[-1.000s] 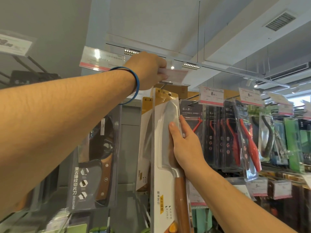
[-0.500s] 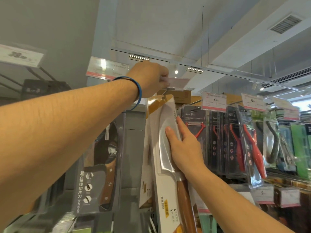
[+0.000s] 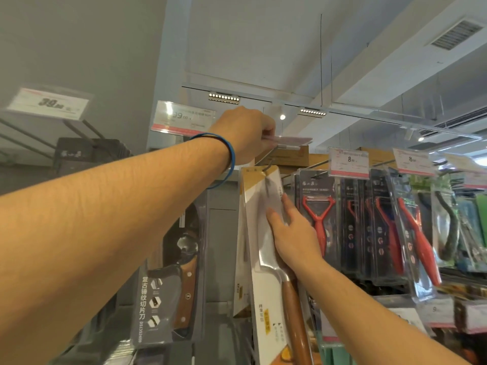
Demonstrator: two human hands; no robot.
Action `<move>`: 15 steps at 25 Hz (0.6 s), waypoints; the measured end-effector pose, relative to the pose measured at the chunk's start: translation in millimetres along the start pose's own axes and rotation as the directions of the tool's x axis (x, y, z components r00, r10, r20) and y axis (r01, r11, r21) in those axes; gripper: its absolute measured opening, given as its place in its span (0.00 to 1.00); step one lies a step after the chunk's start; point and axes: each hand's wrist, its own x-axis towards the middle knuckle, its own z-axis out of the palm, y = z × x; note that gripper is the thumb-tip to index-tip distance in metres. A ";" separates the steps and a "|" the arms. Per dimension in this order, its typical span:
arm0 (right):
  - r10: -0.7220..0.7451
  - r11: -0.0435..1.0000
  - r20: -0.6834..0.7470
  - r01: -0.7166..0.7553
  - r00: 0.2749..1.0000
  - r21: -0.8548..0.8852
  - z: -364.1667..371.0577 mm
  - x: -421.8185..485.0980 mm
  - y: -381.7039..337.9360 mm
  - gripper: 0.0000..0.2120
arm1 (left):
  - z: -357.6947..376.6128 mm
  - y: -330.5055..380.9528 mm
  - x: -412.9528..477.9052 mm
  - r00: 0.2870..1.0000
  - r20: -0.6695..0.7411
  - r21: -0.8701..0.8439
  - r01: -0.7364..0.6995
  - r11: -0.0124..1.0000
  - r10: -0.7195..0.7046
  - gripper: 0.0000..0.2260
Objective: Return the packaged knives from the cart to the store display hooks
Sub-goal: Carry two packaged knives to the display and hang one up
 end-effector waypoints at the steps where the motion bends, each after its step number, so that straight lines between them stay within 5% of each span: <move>1: 0.033 0.999 0.018 -0.033 0.999 -0.024 2.7 6.9 -0.6 0.28 | 0.5 0.0 -0.8 1.000 -0.005 -0.007 0.003 1.000 -0.003 0.08; 6: 0.232 0.963 0.113 -0.212 0.966 -0.168 23.5 31.9 2.4 0.29 | 1.7 1.7 -8.9 0.999 -0.002 -0.048 0.035 0.998 -0.036 0.07; 15: 0.251 0.891 0.227 -0.133 0.941 -0.433 23.7 29.3 20.7 0.36 | 22.5 0.5 -34.3 0.993 0.058 0.134 -0.108 0.985 0.101 0.15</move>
